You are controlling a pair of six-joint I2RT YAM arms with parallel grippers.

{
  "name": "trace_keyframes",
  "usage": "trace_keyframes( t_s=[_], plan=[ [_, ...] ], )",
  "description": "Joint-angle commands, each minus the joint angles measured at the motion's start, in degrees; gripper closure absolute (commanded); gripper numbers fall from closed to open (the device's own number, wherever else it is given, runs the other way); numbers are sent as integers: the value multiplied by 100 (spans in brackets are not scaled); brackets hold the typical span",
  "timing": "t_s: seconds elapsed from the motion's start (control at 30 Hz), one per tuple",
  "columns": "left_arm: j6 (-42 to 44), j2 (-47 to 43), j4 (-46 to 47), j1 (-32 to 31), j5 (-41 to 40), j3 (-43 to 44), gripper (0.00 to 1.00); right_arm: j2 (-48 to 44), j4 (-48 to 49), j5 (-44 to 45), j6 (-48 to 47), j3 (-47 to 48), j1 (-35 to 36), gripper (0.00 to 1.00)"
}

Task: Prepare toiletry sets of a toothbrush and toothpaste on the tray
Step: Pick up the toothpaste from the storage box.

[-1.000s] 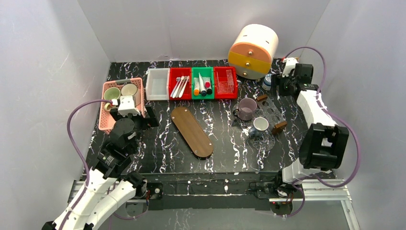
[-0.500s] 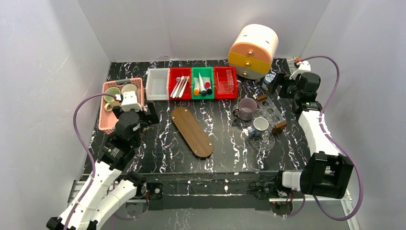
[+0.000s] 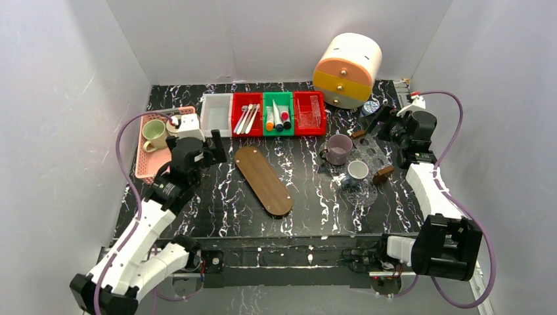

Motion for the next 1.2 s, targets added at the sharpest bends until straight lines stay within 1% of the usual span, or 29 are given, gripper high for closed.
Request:
trace_keyframes(
  t_s=[0.0,0.17,0.27,0.43,0.6,0.73,0.93,1.03,1.1,1.17],
  plan=[
    [-337,576,-147,32,296,480,2,-342,261,-229,89,-13,-19,1],
    [-802,1595,-230,31,757,948,4,-627,168,-159,123,-122,-4,1],
    [-1047,2183,-224,29,1071,1241,5,-643,146,-146,113,-99,147,1],
    [-1405,3135,-189,12,1470,1795,8,-459,12,-4,-28,-16,611,2],
    [-1540,3677,-72,-6,1631,1987,8,-52,-242,329,-164,257,1258,2],
    [-1622,3699,67,-6,1638,1841,8,395,-397,854,-219,616,1858,2],
    [-1866,3214,461,51,1552,1200,4,1337,-470,1788,-349,1412,2880,5],
    [-2035,2984,525,186,1572,905,3,1866,-433,2405,-423,1865,3305,8],
    [-2118,2826,527,280,1564,745,2,2246,-508,2660,-430,2220,3523,10],
    [-2167,2650,543,317,1514,565,2,2593,-516,2866,-421,2518,3692,14]
  ],
)
